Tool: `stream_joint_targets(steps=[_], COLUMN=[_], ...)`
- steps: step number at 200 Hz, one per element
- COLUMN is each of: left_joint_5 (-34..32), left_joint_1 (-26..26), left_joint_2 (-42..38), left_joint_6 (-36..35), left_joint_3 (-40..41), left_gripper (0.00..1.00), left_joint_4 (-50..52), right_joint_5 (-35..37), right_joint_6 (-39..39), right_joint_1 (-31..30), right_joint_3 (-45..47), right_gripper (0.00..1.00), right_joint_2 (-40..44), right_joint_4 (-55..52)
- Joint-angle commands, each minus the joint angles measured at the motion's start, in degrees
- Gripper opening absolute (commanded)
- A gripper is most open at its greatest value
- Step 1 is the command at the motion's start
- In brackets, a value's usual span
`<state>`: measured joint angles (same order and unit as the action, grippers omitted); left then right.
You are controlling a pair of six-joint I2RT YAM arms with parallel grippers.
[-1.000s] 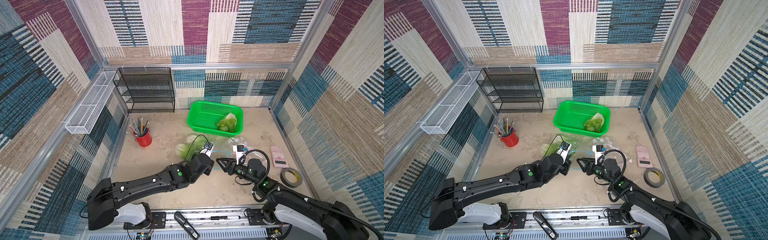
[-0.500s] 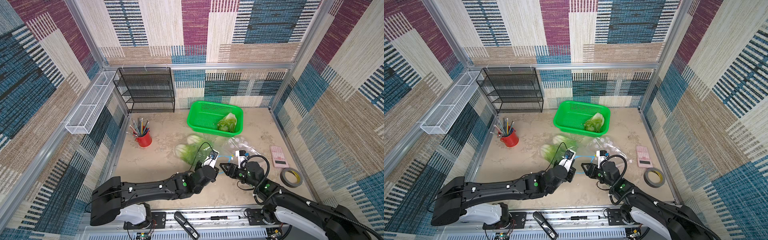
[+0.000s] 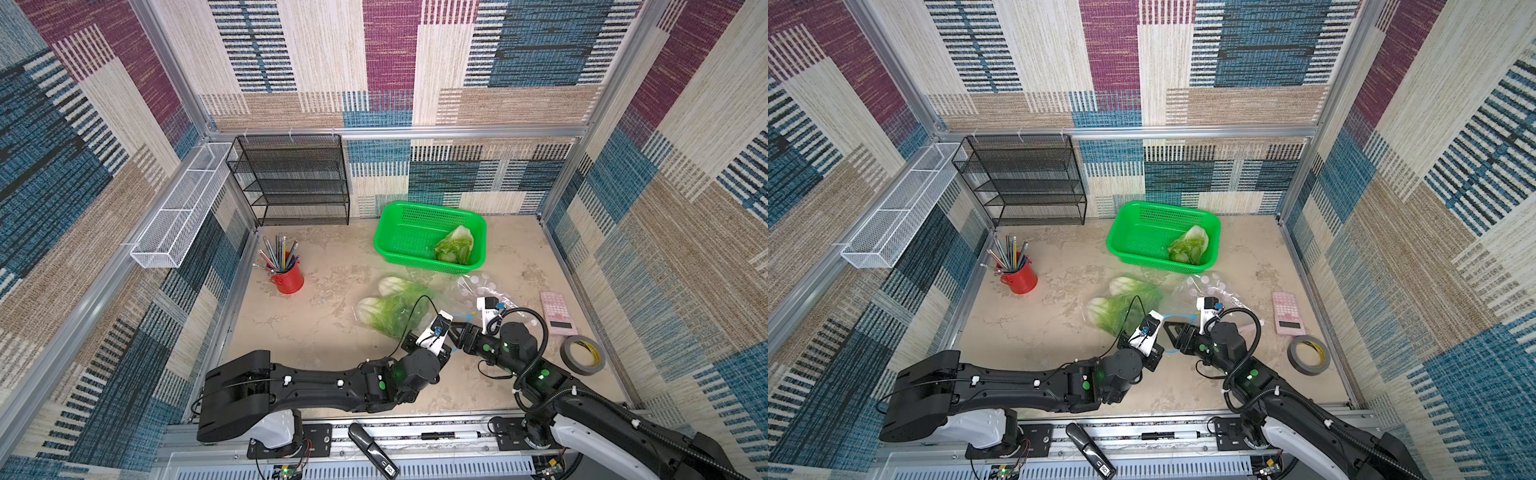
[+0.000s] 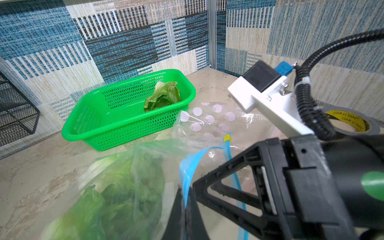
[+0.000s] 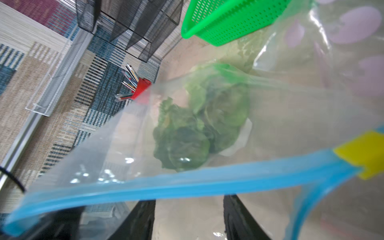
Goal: Open the zip-top bag and take out the chinese cabbages
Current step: Pick up the Chinese cabbage from the zipper food storage bag.
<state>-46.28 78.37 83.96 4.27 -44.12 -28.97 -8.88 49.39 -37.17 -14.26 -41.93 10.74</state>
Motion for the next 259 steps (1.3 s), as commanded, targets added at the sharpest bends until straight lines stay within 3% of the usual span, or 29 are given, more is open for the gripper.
stream_joint_targets(steps=[1, 75, 164, 213, 259], left_joint_5=[0.76, 9.67, 17.45, 18.59, 18.95], left_joint_1=[-0.08, -0.59, -2.33, -2.97, -2.97], left_joint_2=[-0.52, -2.79, -6.89, -7.95, -8.61], left_joint_6=[-2.38, -0.23, 0.91, 0.21, -0.32], left_joint_3=[0.62, -1.24, 1.46, 1.84, 3.06], left_gripper=[0.0, 0.0, 0.0, 0.0, 0.0], left_joint_4=[-3.77, 5.43, 6.1, 8.14, 7.52], right_joint_5=[-0.82, -5.55, -6.51, -9.72, -5.36], right_joint_6=[0.72, 3.19, 2.88, 5.44, 6.93], right_joint_1=[-0.05, -0.09, -0.04, -0.1, -0.1], right_joint_3=[-1.16, -0.63, -2.0, -2.78, -2.13], right_gripper=[0.54, 0.55, 0.54, 0.49, 0.51], right_joint_2=[0.8, -8.52, -17.34, -21.82, -20.85], right_joint_4=[0.25, 13.75, 20.33, 21.95, 20.7])
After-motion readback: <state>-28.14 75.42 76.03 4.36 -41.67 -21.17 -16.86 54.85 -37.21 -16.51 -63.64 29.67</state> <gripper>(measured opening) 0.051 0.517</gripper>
